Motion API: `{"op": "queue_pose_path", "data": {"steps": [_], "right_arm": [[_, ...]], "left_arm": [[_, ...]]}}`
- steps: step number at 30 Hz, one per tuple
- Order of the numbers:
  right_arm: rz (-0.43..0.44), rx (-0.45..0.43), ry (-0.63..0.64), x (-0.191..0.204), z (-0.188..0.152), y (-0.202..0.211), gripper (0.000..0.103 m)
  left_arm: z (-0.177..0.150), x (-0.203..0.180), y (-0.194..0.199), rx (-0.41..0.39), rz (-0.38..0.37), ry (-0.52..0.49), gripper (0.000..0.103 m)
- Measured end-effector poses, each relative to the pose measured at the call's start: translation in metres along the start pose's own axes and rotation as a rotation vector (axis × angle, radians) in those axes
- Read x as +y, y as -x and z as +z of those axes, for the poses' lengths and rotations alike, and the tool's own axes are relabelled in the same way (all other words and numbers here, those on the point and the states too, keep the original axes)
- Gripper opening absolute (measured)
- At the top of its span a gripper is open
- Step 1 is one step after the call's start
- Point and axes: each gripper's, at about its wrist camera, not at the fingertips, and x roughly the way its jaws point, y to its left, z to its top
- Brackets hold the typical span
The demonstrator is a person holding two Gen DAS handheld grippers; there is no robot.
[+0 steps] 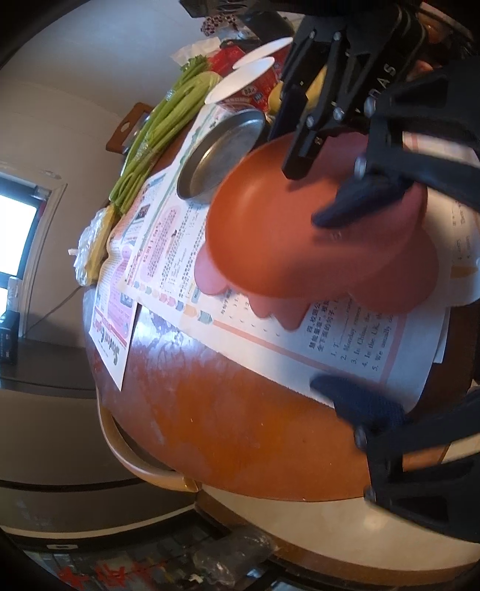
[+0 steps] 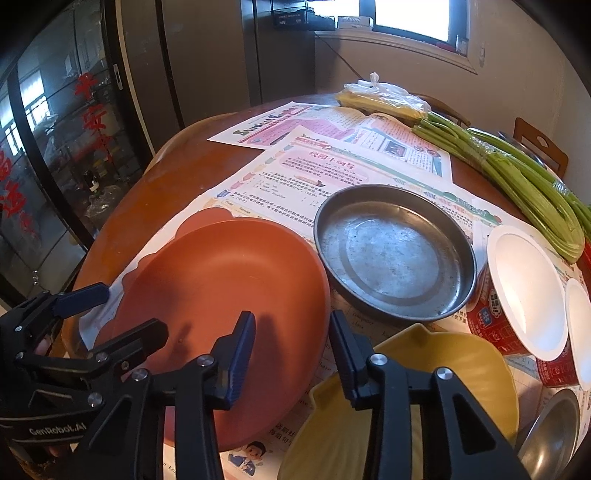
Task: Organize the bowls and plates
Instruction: 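Move the left tool to the orange plate rim and close on it, then lift the orange plate with the left tool, set it down, open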
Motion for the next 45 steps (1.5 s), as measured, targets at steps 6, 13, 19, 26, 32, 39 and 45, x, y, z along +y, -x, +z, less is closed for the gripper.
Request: {"op": "queue_pose_path", "data": {"steps": [6,13,19,26,32,39,45], "right_arm": [[0.032,0.002,0.005,0.006,-0.004,0.004,0.041],[0.039,-0.011,-0.009,0.014,-0.010,0.012,0.041],[0.064,-0.051,-0.020,0.022,-0.002,0.024,0.041],[0.095,-0.069,-0.113,0.012,0.022,0.021,0.042],[0.112,-0.098,-0.172,0.007,0.038,0.014,0.042],[0.113,-0.076,-0.181,0.006,0.037,0.000,0.042],[0.117,-0.061,-0.192,0.002,0.036,-0.009,0.042]], "left_arm": [[0.003,-0.001,-0.002,0.017,-0.033,0.001,0.040],[0.008,0.003,0.003,0.001,-0.032,0.007,0.039],[0.029,0.006,0.010,-0.035,0.001,-0.009,0.040],[0.062,0.005,-0.002,-0.051,0.031,-0.036,0.040],[0.081,0.010,-0.021,-0.034,0.038,-0.024,0.040],[0.093,0.010,-0.042,-0.006,0.061,-0.036,0.040],[0.095,0.011,-0.052,0.008,0.057,-0.032,0.040]]}}
